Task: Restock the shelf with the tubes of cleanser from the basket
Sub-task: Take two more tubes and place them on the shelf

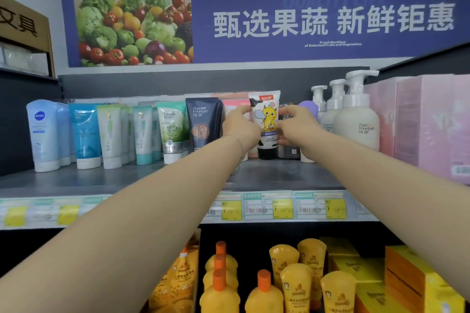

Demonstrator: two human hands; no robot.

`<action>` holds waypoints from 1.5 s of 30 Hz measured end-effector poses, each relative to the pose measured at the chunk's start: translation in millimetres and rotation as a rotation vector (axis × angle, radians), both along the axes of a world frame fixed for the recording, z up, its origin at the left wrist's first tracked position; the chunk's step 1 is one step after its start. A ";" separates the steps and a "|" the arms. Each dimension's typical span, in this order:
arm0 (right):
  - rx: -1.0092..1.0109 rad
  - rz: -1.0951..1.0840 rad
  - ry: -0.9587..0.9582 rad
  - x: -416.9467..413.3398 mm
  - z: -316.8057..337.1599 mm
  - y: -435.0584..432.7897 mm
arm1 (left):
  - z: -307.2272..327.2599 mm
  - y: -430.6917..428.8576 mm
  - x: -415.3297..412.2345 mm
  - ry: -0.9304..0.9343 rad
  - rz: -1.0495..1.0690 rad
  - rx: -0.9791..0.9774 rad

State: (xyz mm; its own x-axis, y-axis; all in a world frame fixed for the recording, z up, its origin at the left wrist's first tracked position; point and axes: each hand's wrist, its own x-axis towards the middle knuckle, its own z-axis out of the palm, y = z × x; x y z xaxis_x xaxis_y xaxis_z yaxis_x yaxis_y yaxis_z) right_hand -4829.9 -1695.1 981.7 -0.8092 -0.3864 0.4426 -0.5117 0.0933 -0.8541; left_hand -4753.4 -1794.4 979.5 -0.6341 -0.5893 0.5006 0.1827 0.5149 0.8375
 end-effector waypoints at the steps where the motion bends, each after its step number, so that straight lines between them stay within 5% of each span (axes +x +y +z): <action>1: 0.001 0.002 -0.007 -1.8 -0.6 -0.6 | -0.1 -0.8 -2.1 -0.017 0.006 -0.003; 15: 0.028 0.009 -0.160 -21.6 -8.3 -9.2 | -12.3 0.7 -38.3 -0.137 -0.039 0.040; 22: 0.191 -0.100 -0.017 -22.0 -12.2 -8.1 | -22.2 -5.5 -50.0 -0.146 -0.067 0.036; 35: 0.206 -0.073 -0.003 -15.8 -16.0 -9.4 | -19.6 -3.6 -44.5 -0.239 -0.097 -0.093; 40: 0.279 -0.149 0.181 -7.5 -10.1 0.1 | -10.1 1.8 -27.7 -0.265 0.046 -0.301; 45: 0.493 -0.204 0.436 20.7 -8.3 11.5 | -5.1 4.5 14.5 -0.356 0.190 -0.902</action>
